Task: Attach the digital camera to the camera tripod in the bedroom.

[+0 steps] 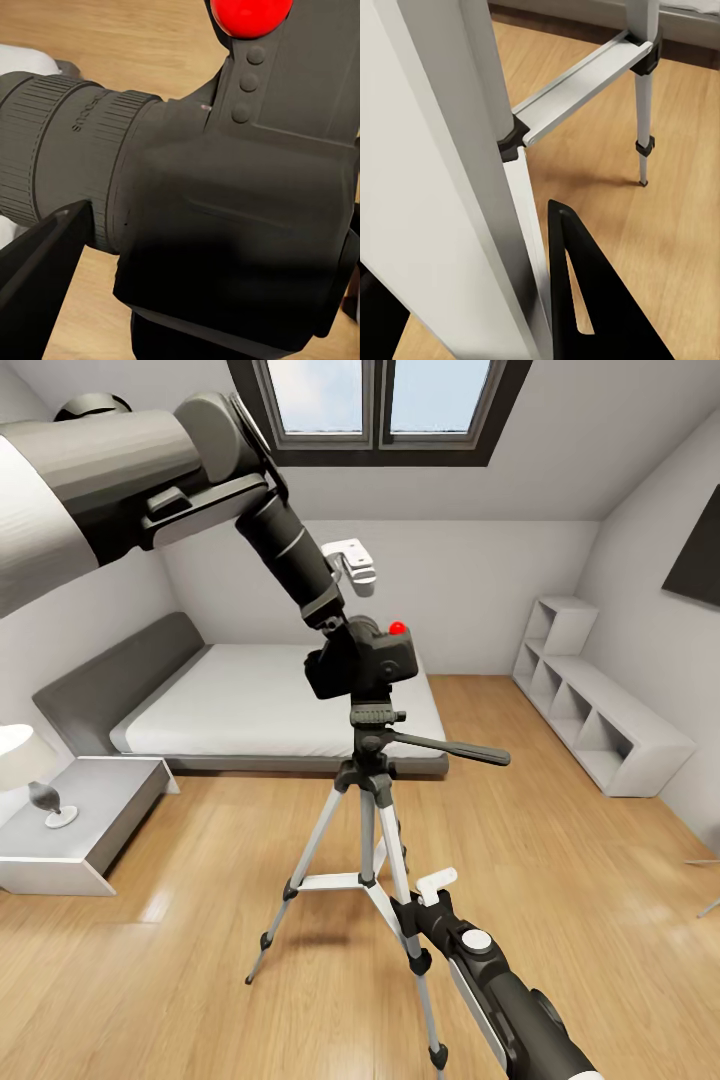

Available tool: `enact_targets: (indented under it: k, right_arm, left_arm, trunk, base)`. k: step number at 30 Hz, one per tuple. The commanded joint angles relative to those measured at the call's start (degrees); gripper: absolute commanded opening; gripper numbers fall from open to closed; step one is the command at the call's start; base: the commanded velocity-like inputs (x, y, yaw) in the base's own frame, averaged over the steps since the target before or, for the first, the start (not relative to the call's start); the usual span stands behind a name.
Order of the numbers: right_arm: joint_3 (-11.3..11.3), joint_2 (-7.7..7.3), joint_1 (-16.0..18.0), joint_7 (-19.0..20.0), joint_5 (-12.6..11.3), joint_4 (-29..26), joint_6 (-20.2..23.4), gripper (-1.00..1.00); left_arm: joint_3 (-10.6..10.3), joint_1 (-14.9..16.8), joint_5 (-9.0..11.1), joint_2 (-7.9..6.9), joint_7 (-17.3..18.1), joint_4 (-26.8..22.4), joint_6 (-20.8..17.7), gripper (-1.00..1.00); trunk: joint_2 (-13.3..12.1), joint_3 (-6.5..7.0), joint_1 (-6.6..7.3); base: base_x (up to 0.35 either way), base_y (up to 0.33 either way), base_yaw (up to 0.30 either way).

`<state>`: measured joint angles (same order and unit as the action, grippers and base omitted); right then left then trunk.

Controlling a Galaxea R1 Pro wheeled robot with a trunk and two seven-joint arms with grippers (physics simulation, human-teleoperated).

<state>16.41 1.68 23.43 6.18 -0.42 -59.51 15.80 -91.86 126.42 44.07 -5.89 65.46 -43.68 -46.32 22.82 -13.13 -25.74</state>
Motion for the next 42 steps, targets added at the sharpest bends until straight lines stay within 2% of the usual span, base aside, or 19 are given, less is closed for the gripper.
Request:
enact_targets:
  k: [1, 8, 14, 19, 42]
  right_arm:
    - [-0.1, -0.01, 0.0, -0.7, 1.0, 0.1, 0.3, -1.0]
    - [-0.1, 0.06, 0.0, -0.7, 1.0, 0.1, 0.4, -1.0]
    - [-0.1, 0.03, 0.0, -0.7, 1.0, 0.1, 0.3, -1.0]
    - [-0.1, 0.0, 0.0, -0.7, 1.0, 0.0, 0.3, -1.0]
    - [-0.1, -0.01, 0.0, -0.7, 1.1, 0.0, 0.4, -1.0]
  left_arm:
    - [-0.2, 0.1, 0.4, -0.04, -0.1, -0.1, -0.4, -1.0]
    - [-0.2, 0.1, 0.9, 0.08, -0.1, -0.2, -0.5, -1.0]
    - [-0.2, 0.1, 3.3, 0.16, -0.2, -0.1, -0.6, -1.0]
    - [-0.2, 0.1, 4.5, 0.17, -0.3, 0.0, -1.4, -1.0]
    - [-0.2, 0.1, 4.9, 0.18, -0.6, -0.1, -2.8, -1.0]
  trunk:
    - [0.1, -0.13, -0.04]
    - [0.1, -0.13, -0.04]
    - [0.1, -0.13, -0.04]
    - [0.1, -0.13, -0.04]
    - [0.1, -0.13, -0.04]
  base:
    - [0.0, 0.0, 0.0]
    - [0.0, 0.0, 0.0]
    - [0.0, 0.0, 0.0]
    - [0.0, 0.0, 0.0]
    - [0.0, 0.0, 0.0]
